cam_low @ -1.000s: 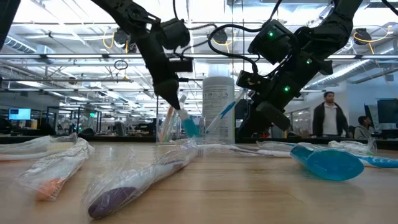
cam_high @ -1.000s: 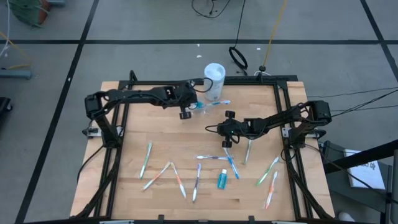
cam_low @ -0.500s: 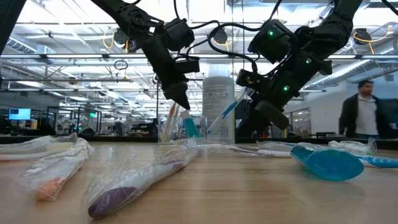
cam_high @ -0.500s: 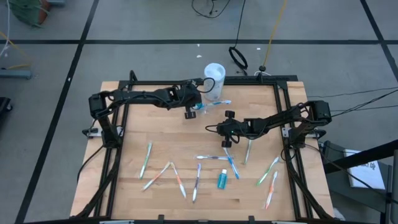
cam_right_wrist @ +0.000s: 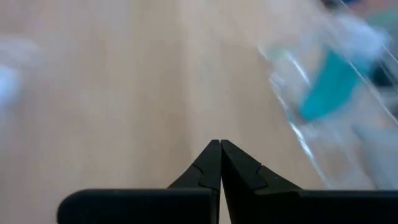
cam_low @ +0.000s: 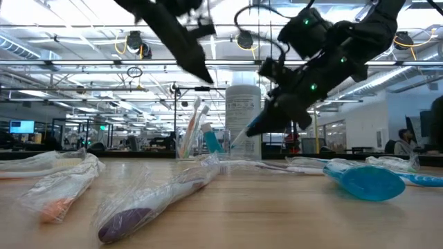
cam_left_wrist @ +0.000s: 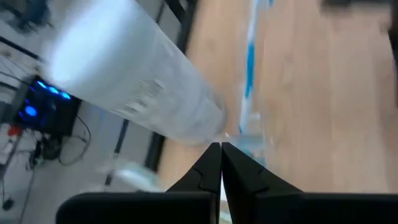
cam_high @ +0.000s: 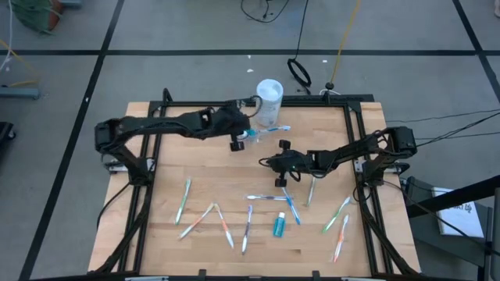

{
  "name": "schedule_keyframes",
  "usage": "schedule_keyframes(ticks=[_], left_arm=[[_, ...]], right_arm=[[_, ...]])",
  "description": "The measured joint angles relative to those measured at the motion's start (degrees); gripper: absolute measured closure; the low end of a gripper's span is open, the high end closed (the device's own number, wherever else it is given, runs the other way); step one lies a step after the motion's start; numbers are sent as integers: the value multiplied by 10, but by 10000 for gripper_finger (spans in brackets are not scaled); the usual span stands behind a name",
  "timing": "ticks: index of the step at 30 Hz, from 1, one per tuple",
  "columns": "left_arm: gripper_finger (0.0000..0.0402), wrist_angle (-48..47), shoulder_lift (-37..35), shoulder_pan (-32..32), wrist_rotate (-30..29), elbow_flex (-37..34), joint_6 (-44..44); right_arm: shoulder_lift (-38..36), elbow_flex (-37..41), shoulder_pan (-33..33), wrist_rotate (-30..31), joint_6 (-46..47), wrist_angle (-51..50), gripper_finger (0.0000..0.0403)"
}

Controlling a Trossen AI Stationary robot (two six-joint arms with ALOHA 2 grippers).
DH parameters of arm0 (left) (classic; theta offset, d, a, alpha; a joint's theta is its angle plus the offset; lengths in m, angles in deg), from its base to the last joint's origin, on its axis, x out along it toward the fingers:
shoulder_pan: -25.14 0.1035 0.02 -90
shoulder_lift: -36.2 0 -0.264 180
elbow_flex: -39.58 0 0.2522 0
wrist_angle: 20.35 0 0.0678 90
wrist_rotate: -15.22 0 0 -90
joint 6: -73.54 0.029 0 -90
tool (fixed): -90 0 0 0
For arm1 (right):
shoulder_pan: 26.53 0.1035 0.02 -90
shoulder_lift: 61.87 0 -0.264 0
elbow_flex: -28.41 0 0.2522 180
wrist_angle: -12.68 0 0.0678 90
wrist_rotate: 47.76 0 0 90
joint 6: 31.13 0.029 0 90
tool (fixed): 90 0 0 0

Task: Pick & Place toothbrushing station
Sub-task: Put the blue mouthwash into the transparent organizer

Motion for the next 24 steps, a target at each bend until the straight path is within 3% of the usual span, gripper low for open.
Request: schedule_keyframes(ticks=[9, 18, 24], left_arm=[[381, -129, -172, -3, 48, 1, -101], [380, -294, -221, -12, 26, 0, -168], [380, -298, -196, -16, 47, 0, -136]], right_arm=[[0, 0, 52, -235, -43, 47, 394], [0, 0, 113, -255, -45, 78, 320], [0, 0, 150, -364, 10, 22, 286]])
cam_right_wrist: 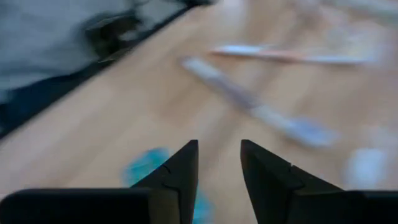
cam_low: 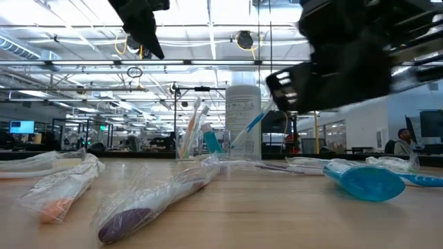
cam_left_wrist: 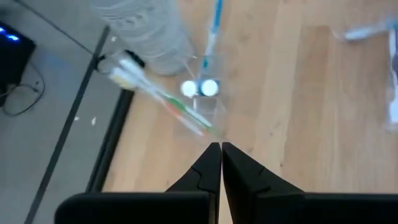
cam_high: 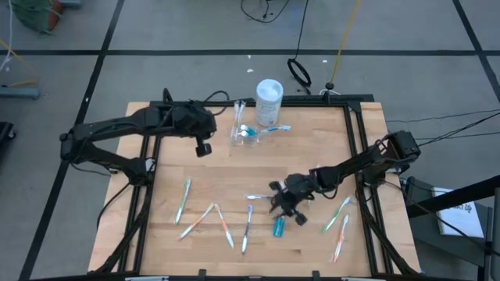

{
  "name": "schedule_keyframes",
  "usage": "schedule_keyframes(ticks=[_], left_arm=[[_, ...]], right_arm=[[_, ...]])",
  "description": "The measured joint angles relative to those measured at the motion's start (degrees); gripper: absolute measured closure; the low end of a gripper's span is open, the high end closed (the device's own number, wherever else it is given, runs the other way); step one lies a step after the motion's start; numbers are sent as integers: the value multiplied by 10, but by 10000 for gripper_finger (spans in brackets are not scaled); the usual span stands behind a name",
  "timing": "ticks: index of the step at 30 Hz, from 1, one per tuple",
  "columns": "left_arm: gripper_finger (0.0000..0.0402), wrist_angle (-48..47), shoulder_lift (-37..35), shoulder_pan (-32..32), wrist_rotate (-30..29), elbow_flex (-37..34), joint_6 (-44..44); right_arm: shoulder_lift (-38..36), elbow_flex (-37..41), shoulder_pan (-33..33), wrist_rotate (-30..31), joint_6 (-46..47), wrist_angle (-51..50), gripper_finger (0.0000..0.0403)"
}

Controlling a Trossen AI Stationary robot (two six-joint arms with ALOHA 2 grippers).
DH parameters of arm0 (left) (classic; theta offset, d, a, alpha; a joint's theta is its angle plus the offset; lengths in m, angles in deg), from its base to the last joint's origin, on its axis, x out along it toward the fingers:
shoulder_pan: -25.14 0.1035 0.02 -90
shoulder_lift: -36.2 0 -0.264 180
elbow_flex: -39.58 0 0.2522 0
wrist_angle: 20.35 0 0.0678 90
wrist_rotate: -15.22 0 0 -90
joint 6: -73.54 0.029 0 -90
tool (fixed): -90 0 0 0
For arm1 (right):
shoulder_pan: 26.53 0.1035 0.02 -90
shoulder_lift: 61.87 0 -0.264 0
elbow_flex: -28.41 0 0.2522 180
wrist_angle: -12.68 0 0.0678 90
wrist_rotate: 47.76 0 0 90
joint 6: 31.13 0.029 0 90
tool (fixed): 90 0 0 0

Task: Pick & Place toothbrushing station
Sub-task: Put the blue mouthwash into the transparent organizer

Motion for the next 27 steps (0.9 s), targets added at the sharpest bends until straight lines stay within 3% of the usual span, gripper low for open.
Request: schedule_keyframes(ticks=[3, 9, 12, 17, 27], left_arm=[[380, 34, 21, -5, 2, 0, 24], [366, 76, 68, -10, 2, 0, 52], [335, 89, 90, -10, 2, 0, 56], [270, 88, 113, -10, -8, 0, 78], [196, 116, 119, -11, -2, 0, 48]], right_arm=[[0, 0, 22, -27, -12, -28, 283], [0, 0, 37, 14, -48, -56, 282], [0, 0, 29, 18, -45, -95, 282], [0, 0, 18, 85, -79, -121, 282], [17, 9, 4, 57, -71, -109, 282]])
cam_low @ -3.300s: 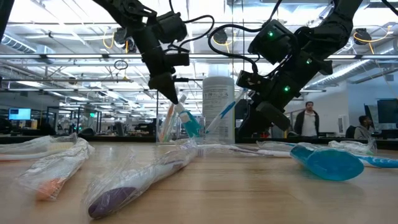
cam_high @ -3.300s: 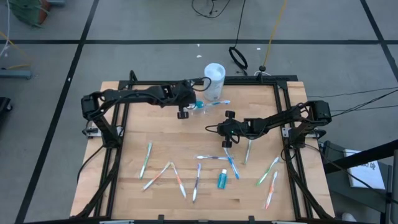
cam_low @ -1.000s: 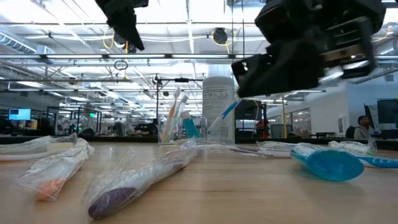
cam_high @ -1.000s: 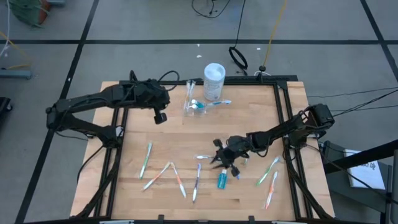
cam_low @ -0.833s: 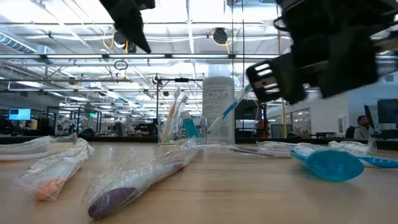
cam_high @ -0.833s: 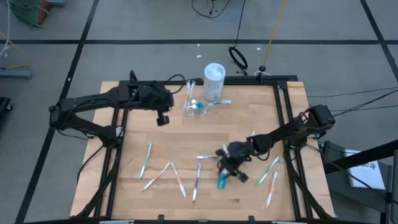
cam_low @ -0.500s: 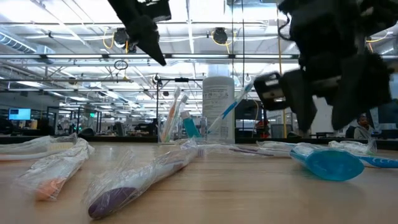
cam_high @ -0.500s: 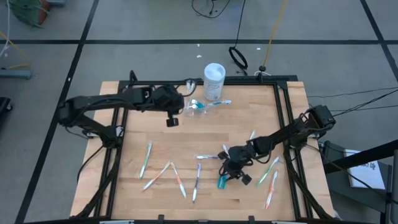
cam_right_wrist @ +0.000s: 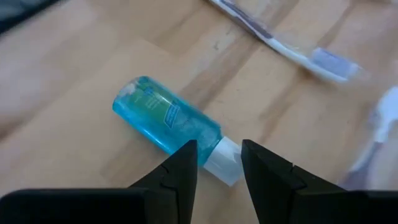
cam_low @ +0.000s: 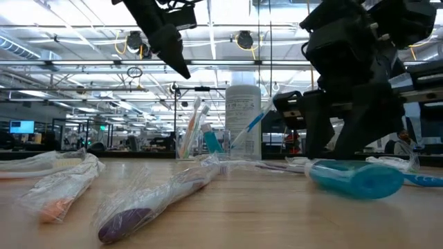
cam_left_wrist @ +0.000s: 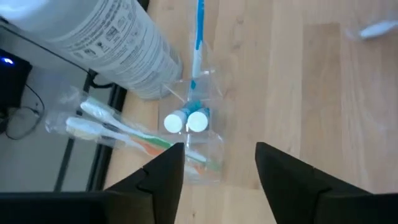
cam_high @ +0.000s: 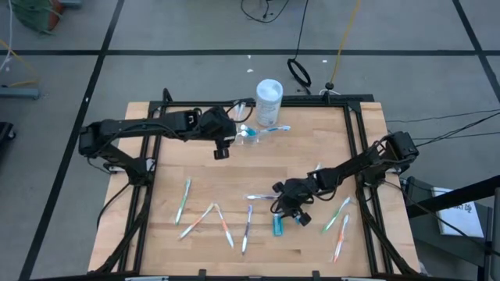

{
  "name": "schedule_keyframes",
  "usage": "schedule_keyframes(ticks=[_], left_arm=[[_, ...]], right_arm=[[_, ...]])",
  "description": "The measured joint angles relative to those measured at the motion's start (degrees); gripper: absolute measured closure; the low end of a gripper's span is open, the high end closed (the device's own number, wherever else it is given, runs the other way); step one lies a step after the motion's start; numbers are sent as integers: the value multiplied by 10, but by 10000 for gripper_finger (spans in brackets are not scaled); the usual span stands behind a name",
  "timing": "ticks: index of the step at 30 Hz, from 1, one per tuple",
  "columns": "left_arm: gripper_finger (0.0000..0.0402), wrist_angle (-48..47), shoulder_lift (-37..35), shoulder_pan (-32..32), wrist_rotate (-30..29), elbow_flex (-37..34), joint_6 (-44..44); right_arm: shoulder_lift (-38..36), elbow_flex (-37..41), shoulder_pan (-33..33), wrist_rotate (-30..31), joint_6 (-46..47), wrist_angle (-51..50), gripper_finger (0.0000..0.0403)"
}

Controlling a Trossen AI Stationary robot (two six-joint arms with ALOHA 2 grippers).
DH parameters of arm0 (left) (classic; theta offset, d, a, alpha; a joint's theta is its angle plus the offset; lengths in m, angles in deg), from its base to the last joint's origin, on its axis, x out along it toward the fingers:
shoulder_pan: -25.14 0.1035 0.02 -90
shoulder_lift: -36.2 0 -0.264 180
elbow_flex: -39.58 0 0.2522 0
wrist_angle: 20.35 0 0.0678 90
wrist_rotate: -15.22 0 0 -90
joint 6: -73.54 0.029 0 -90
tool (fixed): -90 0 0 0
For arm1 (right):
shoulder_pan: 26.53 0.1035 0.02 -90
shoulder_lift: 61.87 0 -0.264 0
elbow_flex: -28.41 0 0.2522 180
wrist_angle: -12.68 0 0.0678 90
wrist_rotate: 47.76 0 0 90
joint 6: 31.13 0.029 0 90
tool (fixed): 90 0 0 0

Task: Pick & Place toothbrushing station
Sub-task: Put the blue mouthwash into the transparent organizer

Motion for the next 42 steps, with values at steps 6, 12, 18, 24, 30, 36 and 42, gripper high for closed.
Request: schedule_keyframes(ticks=[6, 12, 18, 24, 30, 36, 42], left_arm=[[192, -1, 0, -19, 19, 0, -21], [192, -1, 0, -44, 19, 0, -18], [192, -3, 0, -59, 18, 0, -30], [192, -3, 0, -66, 14, 0, -22], [192, -4, 0, -66, 14, 0, -29], [192, -4, 0, -66, 14, 0, -25], [192, -5, 0, -66, 14, 0, -25]], right_arm=[[0, 14, 36, 2, 72, 29, 282], [-14, 22, 90, 102, 101, 58, 282], [-47, 22, 131, 210, 82, 61, 282], [-48, 22, 128, 256, -43, 57, 282], [-21, 22, 100, 210, -26, -5, 282], [-15, 25, 89, 161, 30, 18, 266], [-15, 25, 104, 161, 86, 37, 233]])
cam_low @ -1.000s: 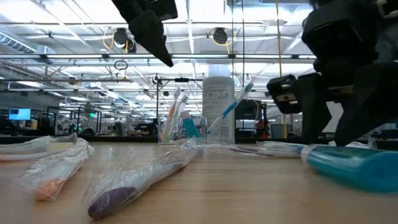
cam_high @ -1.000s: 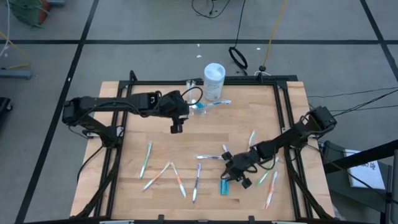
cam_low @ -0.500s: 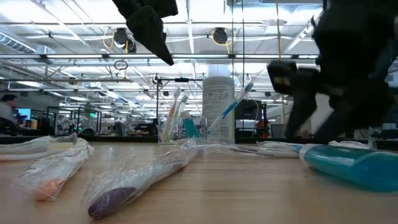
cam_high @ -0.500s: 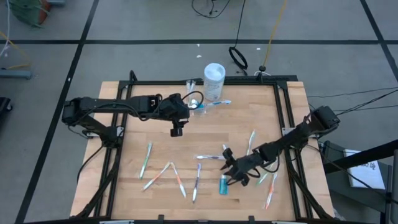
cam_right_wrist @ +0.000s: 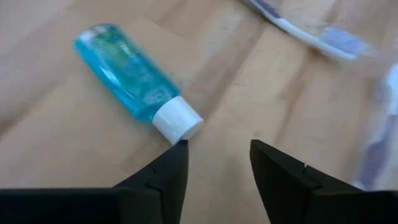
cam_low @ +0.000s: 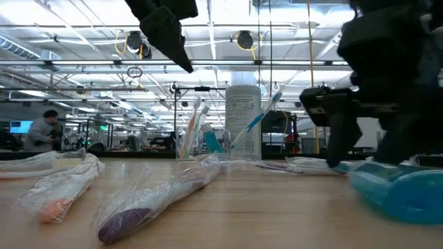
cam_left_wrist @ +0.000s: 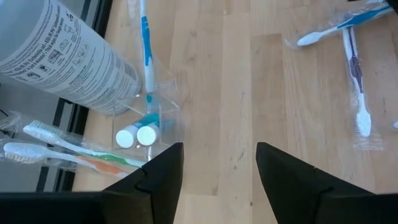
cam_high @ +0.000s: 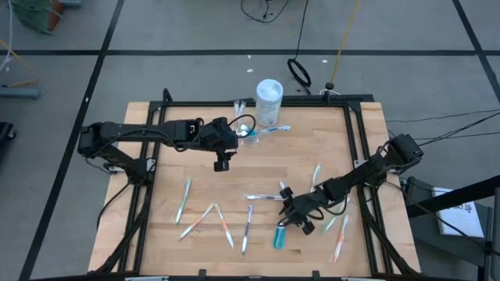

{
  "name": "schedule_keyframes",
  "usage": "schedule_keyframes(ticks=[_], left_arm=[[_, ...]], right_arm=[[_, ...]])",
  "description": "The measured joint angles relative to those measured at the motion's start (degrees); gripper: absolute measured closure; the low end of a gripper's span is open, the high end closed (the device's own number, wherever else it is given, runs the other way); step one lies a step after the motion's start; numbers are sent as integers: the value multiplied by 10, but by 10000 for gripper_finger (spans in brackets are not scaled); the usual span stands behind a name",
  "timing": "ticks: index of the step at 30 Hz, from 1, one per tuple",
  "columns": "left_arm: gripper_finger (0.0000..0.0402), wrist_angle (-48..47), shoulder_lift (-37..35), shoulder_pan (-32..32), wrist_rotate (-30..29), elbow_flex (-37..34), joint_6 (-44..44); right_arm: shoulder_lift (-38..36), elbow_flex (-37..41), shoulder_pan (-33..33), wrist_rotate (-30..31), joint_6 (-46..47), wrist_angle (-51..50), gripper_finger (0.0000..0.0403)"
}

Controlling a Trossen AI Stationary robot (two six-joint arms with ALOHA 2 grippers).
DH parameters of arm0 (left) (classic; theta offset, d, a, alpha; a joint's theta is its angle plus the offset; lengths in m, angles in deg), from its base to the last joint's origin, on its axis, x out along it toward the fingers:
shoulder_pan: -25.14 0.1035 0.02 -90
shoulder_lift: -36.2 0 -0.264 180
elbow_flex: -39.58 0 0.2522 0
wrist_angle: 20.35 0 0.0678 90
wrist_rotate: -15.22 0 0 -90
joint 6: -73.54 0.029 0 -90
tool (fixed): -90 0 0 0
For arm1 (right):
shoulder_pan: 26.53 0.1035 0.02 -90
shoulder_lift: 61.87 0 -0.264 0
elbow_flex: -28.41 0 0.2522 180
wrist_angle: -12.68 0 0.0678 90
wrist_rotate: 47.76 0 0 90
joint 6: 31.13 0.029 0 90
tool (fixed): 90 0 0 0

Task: Pick & Place toothbrushing station
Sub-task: Put the blue mouthwash into the transparent organizer

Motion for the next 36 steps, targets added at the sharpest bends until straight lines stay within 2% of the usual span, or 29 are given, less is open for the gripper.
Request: schedule_keyframes(ticks=[6, 10, 12, 17, 21, 25, 29, 36], left_arm=[[192, -1, 0, 0, 0, 0, -4], [192, -1, 0, 0, 0, 0, -5], [192, -1, 0, 0, 0, 0, -6], [192, -1, 0, 0, 1, 0, -8], [192, 0, 0, 0, 1, 0, -8], [192, 0, 0, 0, 4, 0, -6], [192, 0, 0, 0, 4, 0, -6], [192, 1, 0, 0, 5, 0, -8]], right_arm=[[0, 0, 38, 3, 32, 26, 214], [-3, 0, 54, 46, 20, 33, 211], [-4, 0, 57, 47, 23, 45, 211], [5, 0, 58, 2, 24, 56, 211], [36, 0, 48, -37, 11, 104, 211], [71, 0, 36, -44, 10, 118, 212], [87, 0, 29, -70, -5, 140, 223], [87, 0, 30, -87, -11, 140, 277]])
